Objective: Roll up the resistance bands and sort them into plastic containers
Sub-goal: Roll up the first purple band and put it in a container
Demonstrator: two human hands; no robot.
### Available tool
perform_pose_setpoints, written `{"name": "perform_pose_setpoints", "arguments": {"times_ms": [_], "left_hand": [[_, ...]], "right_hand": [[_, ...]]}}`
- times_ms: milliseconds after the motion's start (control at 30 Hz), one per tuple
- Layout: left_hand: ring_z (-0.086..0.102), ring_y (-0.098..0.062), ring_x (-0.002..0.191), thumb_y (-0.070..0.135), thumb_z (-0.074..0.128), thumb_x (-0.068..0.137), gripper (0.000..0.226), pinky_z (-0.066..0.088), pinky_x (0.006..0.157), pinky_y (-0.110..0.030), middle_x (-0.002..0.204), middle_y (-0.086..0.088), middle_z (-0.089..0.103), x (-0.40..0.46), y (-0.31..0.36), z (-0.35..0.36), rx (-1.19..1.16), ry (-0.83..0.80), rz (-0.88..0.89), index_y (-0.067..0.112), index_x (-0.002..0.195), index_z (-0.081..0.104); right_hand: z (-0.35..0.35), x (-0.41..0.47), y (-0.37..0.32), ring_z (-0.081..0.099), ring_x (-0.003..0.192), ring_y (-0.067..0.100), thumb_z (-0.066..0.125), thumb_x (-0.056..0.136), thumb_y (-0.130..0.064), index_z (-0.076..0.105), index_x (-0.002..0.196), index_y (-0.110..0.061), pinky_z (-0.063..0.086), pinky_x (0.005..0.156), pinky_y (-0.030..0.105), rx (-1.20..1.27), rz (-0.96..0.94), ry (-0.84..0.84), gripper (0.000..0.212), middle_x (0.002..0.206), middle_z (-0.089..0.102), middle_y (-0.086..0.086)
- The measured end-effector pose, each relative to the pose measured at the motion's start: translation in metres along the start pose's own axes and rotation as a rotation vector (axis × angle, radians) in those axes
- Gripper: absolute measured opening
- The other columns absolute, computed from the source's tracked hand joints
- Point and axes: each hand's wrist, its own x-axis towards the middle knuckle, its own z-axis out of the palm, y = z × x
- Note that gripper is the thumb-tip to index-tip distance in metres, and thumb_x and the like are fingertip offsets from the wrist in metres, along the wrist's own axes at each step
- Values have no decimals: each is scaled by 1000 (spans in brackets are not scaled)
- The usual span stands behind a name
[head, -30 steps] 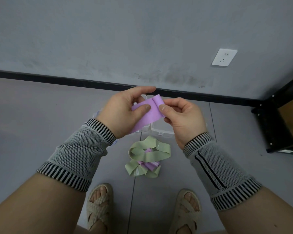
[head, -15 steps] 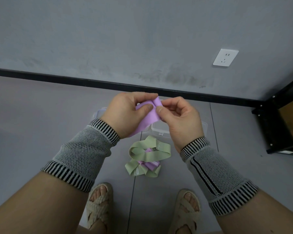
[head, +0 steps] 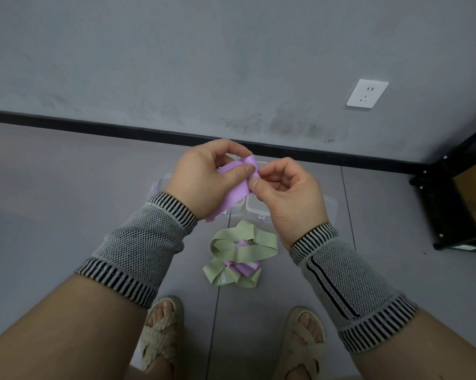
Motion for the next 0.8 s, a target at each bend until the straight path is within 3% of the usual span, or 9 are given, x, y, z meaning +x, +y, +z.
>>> {"name": "perform_pose_setpoints", "arguments": {"times_ms": [100,267,367,500,667,800], "left_hand": [[63,-20,53,18,68,84,8,45,30,-33,73,0,71,1,0,-6,-72,19,-45,25,84,65],[57,-10,51,8,65,85,8,44,37,-18,77,-14,68,0,-4,-16,-167,-71,-87,15,91,63],[57,-13,52,8,64,86,12,47,42,-22,75,-11,68,0,-5,-16,-146,-117,-95,18,90,61],[58,-20,49,12,65,85,18,49,38,-31,76,-11,69,-1,-7,-17,-105,-173,-102,20,98,56],[66,-20,65,20,69,82,27,54,57,-36,75,-1,72,0,-9,-15,35,-205,-90,31,97,48],[66,-17,59,21,70,81,29,54,52,-32,74,2,72,-1,-10,-14,80,-234,-118,29,101,50]], "right_hand": [[-6,1,-5,63,77,13,71,78,3,65,86,-14,56,76,26,8,-12,-139,19,86,69,2],[-13,2,-5,60,83,11,72,74,4,61,98,-27,55,76,29,-133,-83,-300,41,97,64,-4],[-17,4,-2,62,90,17,76,70,-8,53,110,-42,54,80,35,-249,-116,-291,57,95,63,-6],[-21,4,0,59,88,15,78,72,-9,45,122,-44,54,80,36,-389,-161,-340,70,92,58,-8],[-24,4,-5,56,82,11,80,70,-12,51,126,-30,52,76,25,-600,-229,-418,66,92,54,-5],[-23,4,-4,55,74,9,82,67,-17,55,113,-29,52,72,27,-659,-223,-436,54,83,55,-7]]}}
